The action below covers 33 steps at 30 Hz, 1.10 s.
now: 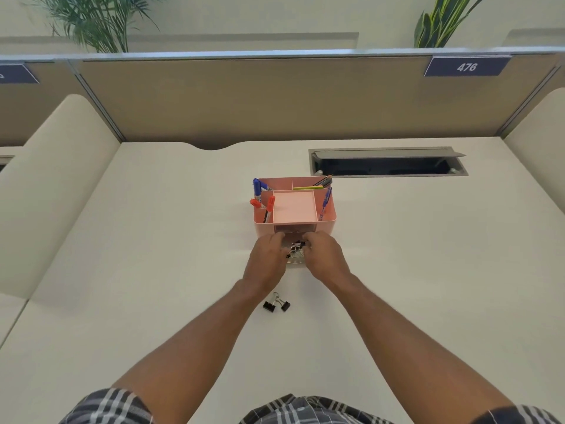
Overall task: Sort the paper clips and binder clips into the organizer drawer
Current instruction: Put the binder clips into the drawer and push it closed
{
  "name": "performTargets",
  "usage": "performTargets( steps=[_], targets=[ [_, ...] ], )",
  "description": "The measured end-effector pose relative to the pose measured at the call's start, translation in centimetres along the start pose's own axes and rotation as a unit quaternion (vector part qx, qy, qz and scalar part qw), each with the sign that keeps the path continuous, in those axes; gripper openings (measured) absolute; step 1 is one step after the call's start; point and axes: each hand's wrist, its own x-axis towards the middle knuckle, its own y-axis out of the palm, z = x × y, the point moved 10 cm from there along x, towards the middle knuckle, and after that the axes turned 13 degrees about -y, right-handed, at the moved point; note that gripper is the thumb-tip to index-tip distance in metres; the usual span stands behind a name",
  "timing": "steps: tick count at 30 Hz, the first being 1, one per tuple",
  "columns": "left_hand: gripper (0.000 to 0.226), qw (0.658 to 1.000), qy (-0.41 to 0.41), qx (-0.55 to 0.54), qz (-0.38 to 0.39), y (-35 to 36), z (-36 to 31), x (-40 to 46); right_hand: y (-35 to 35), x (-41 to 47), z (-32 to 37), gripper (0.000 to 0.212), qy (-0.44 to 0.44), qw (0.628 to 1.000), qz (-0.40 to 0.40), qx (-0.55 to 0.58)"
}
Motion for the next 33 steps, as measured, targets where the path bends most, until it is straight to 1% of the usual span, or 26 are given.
performTargets(
  steps=[5, 7, 9, 12, 14, 16, 21, 25, 27, 30, 33],
  targets=[
    [0.024, 0.998, 0.011, -0.034, -0.052, -1.9, 1.3, -2.0, -0.4, -1.5, 0.4, 0.021, -0.015, 0.998, -0.033, 0.047],
    [0.02, 0.997, 0.01, -0.038, -0.06, -2.1, 2.3, -3.5, 0.3, -2.9, 0.5, 0.021, -0.024, 0.998, -0.023, 0.05],
    [0.022, 0.998, -0.017, -0.034, -0.045, -1.5, 3.9, -5.2, 2.1, -4.5, 0.7, 0.021, -0.028, 0.998, 0.021, 0.045],
    [0.028, 0.998, -0.059, -0.015, -0.007, 0.1, 6.1, -7.7, 5.7, -6.9, 0.8, 0.024, -0.012, 0.993, 0.112, 0.027],
    [0.032, 0.998, -0.063, 0.003, 0.008, 0.8, 6.7, -9.1, 7.4, -8.3, 1.2, 0.031, -0.01, 0.99, 0.142, 0.024],
    [0.034, 0.999, -0.047, 0.02, 0.011, 1.3, 6.6, -10.1, 8.4, -9.3, 1.8, 0.033, -0.026, 0.989, 0.146, 0.007],
    [0.028, 0.999, -0.019, 0.033, -0.003, 1.3, 6.1, -10.6, 8.5, -9.7, 2.2, 0.017, -0.051, 0.991, 0.12, -0.012],
    [0.034, 1.0, -0.002, 0.009, -0.02, 0.8, 5.1, -10.1, 7.1, -8.9, 0.8, 0.017, -0.028, 0.994, 0.106, -0.026],
    [0.035, 0.999, 0.006, -0.009, -0.033, 0.1, 4.1, -9.1, 5.5, -8.0, 0.3, 0.019, -0.018, 0.997, 0.077, -0.012],
    [0.034, 0.998, 0.022, -0.03, -0.045, -1.0, 1.7, -6.9, 2.4, -6.0, 0.2, 0.019, -0.013, 1.0, 0.008, 0.012],
    [0.036, 0.999, 0.013, -0.034, -0.034, -1.1, 0.0, -4.2, 0.1, -3.9, -0.1, 0.016, 0.001, 0.999, -0.033, 0.009]
  ],
)
